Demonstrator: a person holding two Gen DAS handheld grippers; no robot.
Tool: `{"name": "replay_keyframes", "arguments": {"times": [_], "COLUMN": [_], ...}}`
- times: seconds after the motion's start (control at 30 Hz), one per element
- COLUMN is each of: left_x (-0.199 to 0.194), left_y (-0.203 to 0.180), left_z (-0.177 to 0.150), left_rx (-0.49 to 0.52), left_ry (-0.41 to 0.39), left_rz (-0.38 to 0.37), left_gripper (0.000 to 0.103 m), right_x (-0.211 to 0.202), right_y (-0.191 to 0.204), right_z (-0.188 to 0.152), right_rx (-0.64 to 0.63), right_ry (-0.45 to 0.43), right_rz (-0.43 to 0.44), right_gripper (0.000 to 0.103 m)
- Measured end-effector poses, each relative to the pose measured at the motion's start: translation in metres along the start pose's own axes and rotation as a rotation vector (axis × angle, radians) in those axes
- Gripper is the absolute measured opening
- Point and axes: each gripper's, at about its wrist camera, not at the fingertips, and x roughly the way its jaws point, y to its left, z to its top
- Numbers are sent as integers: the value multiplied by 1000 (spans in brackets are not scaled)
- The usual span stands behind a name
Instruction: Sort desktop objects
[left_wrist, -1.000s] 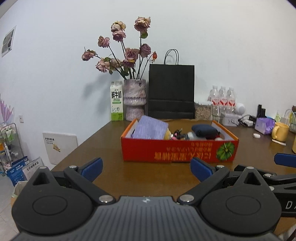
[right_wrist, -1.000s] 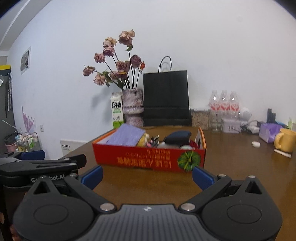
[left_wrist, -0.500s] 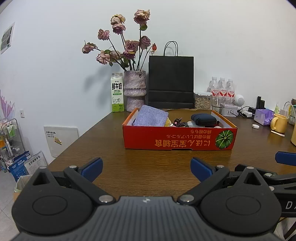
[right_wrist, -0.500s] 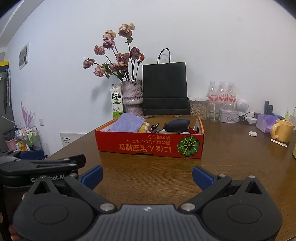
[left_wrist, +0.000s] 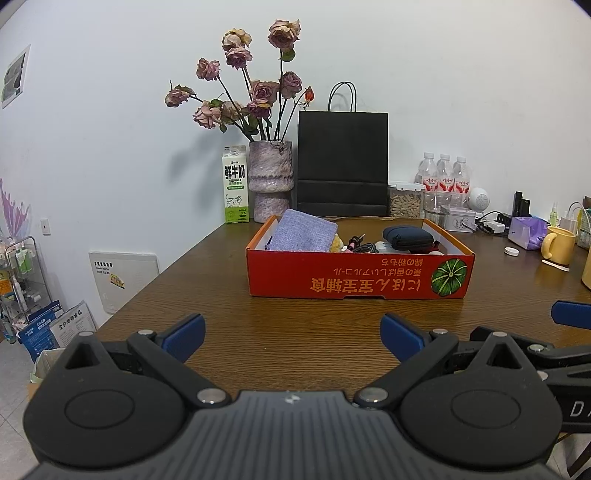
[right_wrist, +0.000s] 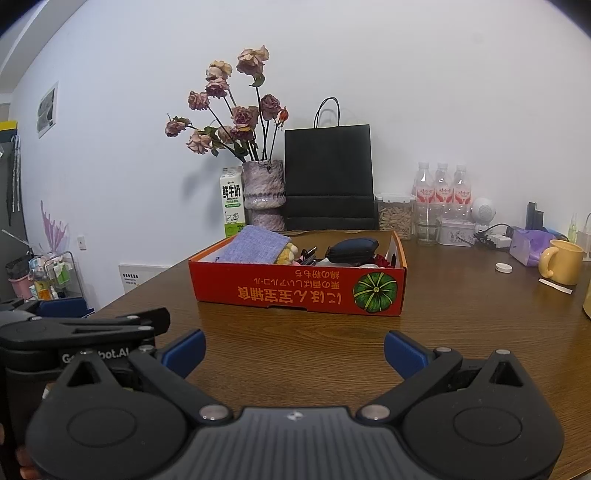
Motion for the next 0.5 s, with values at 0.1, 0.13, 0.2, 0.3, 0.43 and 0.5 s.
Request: {"name": "replay_keyframes", "arguments": {"times": [0.1,0.13,0.2,0.3,0.43,0.5], "left_x": [0,0,0,-1,0,-1], "left_y": [0,0,1,1,1,2], "left_z": [0,0,0,0,0,0], "left_rx": [0,0,0,0,0,0], "left_ry": [0,0,1,0,2,1], "left_rz": [-1,-1,0,0,-1,-1], "left_gripper": [103,103,103,103,103,103], "right_x": [0,0,0,0,0,0], "right_y": [0,0,0,0,0,0], "right_z": [0,0,0,0,0,0], "right_rx": [0,0,-1,0,1,0], "right_ry": [0,0,0,0,1,1], "right_rz": [0,1,0,1,2,1], "right_gripper": [103,103,103,103,103,103]}}
